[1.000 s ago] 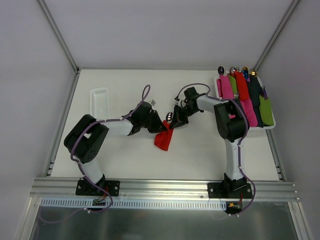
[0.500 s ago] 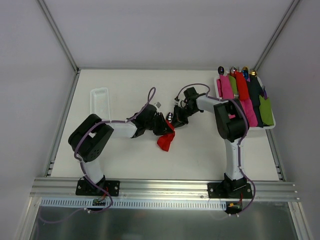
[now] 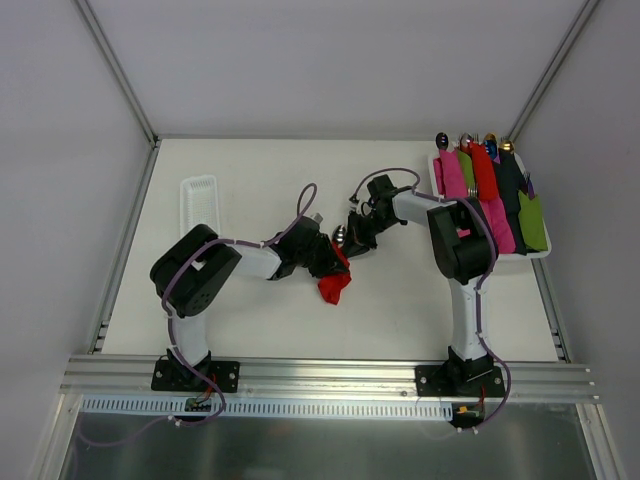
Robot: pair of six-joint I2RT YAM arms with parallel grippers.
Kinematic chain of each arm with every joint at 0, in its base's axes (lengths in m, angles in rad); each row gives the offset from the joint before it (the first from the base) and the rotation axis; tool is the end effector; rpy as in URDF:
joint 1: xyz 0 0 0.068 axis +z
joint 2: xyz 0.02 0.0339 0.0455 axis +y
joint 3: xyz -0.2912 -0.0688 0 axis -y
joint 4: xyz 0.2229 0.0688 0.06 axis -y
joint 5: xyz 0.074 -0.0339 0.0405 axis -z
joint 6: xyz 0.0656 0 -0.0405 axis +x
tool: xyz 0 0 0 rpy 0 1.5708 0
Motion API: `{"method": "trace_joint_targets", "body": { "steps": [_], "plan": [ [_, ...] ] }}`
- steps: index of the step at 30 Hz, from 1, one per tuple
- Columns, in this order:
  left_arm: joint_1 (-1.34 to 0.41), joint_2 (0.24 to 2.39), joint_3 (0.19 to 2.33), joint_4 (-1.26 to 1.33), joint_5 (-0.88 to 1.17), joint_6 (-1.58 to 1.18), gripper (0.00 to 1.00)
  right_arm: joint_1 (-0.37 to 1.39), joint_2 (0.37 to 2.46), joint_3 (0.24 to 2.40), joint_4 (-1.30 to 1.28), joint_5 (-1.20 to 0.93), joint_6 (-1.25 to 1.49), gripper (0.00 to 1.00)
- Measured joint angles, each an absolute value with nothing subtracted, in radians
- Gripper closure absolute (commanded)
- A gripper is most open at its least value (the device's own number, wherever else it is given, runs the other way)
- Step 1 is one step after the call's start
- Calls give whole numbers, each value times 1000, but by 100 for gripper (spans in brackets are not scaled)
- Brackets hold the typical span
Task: Place the utensils on the paper napkin and roll it up
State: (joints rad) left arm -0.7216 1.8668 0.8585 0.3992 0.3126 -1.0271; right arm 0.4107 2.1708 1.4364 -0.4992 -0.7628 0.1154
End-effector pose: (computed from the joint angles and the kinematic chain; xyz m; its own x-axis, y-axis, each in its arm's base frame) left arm 0.2768 -0.2704 0.1574 -0.9222 -0.2733 -0.2737 0.0555 0.6068 -0.7929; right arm 0.3764 0.2133 0.1344 -0.9168 -0.3085 -0.2536 -0.3953 0.6111 0.6858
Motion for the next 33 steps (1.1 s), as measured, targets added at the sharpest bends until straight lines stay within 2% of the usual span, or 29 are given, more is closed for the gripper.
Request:
{"method": "trace_joint_targets", "body": {
  "steps": [3, 6, 10, 22, 33],
  "plan": [
    [-722, 1872, 854, 418, 312, -1052, 65, 410, 2171, 1440, -508, -762, 112, 93],
    [-729, 1872, 850, 446, 311, -1071, 55, 408, 2171, 1455, -532, -756, 94, 87],
    [-733, 1872, 841, 475, 311, -1089, 49, 388, 2170, 1493, -565, -735, 60, 85],
    [-733, 1872, 827, 523, 326, -1089, 43, 334, 2106, 1565, -613, -768, 9, 85],
    [-733, 1872, 807, 566, 343, -1054, 47, 439, 2122, 1568, -616, -818, -5, 90]
  ]
}}
